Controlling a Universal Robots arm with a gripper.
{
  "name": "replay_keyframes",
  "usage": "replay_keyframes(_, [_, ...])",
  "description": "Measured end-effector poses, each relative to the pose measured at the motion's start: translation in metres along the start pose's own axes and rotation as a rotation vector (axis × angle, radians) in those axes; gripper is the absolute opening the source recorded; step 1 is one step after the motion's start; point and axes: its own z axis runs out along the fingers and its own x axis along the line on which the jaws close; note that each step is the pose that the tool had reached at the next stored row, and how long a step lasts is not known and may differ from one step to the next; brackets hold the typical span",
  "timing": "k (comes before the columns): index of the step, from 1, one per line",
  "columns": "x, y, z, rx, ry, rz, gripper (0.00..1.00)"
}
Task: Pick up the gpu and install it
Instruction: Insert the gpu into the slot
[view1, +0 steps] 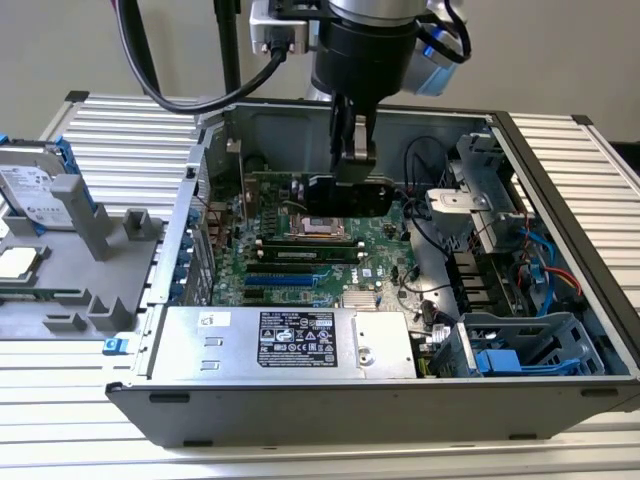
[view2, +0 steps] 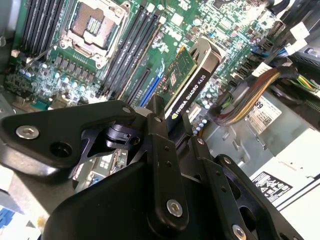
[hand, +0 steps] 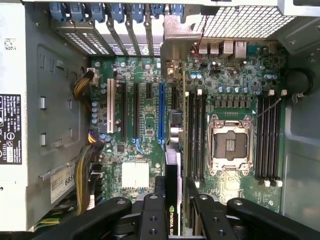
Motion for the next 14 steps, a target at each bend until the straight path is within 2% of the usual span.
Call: replay_keyframes(14, [0.0001,-0.0001,0.0088,0.0001,0.0006,0.000,0.00])
